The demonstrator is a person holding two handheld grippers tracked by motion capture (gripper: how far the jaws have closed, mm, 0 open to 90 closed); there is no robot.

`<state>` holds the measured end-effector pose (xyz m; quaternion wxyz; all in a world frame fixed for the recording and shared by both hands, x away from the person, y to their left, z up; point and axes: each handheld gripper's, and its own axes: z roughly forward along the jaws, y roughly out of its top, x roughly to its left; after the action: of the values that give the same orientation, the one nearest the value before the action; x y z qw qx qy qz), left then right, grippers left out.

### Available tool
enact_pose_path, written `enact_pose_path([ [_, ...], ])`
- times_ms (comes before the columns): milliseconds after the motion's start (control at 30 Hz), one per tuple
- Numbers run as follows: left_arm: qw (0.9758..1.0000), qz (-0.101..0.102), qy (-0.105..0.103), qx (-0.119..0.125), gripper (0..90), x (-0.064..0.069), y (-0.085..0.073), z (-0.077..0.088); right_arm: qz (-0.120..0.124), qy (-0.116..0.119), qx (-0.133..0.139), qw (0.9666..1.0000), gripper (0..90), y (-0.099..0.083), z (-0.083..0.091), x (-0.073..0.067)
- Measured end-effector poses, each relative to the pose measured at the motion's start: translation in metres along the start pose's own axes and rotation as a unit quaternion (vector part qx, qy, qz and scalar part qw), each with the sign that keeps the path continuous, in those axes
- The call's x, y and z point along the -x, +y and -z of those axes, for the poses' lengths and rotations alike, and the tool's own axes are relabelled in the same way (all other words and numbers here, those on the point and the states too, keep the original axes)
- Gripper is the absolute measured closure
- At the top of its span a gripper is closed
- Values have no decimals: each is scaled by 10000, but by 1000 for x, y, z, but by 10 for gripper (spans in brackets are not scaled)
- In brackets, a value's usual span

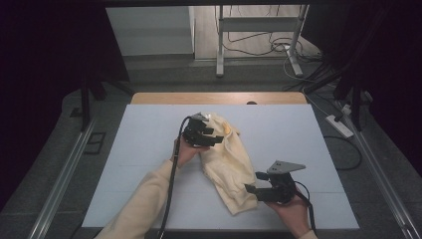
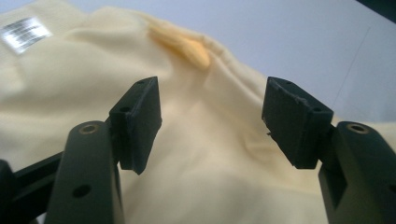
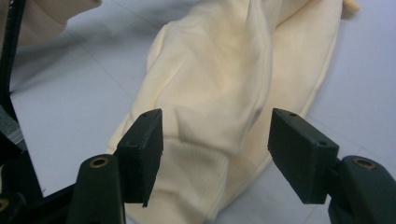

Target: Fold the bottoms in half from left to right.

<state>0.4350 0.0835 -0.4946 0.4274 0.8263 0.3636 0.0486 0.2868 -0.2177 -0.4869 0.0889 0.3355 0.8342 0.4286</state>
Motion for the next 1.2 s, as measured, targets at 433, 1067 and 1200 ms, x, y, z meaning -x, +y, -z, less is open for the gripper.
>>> enact_pose_path([
  [433, 9990, 167, 407, -24, 347, -9, -30, 33, 373, -184, -215, 9989, 359, 25, -33, 16],
  [1067, 9973, 357, 637, 6, 334, -16, -48, 52, 579, -234, -650, 9959, 849, 37, -61, 35],
  [1200, 9978, 291, 595, -53, 334, -16, -45, 47, 556, -303, -679, 9957, 851, 33, -53, 34],
])
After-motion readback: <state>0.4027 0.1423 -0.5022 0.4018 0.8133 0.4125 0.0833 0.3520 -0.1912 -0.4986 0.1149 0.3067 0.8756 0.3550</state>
